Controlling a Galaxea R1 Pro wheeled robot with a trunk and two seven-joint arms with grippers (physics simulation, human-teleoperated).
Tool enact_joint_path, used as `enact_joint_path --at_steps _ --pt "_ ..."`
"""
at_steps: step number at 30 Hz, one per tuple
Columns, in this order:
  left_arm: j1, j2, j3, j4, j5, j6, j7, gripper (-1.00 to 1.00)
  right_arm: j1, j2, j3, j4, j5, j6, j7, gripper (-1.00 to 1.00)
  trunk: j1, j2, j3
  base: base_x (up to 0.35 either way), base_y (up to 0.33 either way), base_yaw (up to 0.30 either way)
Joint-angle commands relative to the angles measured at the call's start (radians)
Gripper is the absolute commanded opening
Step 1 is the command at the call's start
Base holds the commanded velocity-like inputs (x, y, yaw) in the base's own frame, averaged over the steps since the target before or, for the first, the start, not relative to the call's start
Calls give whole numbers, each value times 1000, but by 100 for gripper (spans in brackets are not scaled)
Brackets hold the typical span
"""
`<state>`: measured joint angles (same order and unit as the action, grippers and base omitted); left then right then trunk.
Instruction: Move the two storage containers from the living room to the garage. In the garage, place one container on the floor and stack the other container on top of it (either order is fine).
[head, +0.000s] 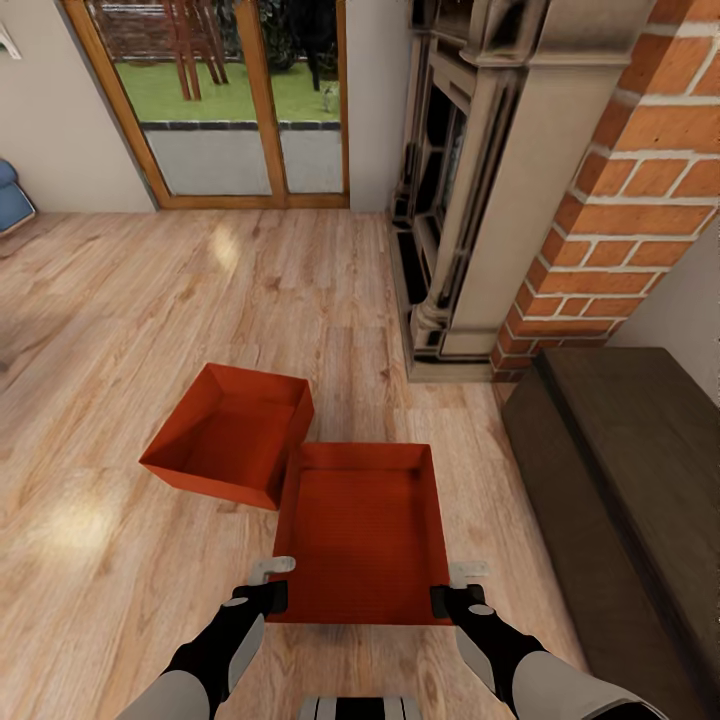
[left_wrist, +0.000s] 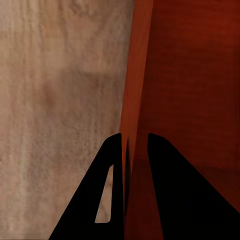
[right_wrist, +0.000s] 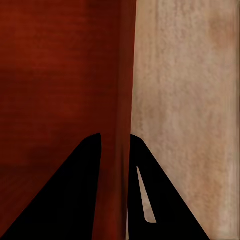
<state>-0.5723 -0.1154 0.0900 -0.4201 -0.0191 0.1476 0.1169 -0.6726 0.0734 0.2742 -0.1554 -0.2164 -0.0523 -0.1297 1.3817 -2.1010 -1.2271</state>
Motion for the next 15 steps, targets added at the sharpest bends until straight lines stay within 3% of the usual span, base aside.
enact_joint_path --at_steps 1,15 --pt "0 7 10 -2 -16 7 9 -100 -1 -2 -6 0 -3 -6 -6 -100 -4 7 3 0 0 0" --pt "0 8 10 -2 -16 7 9 -100 -1 -3 -6 0 -3 0 -6 -100 -58 105 47 0 0 0"
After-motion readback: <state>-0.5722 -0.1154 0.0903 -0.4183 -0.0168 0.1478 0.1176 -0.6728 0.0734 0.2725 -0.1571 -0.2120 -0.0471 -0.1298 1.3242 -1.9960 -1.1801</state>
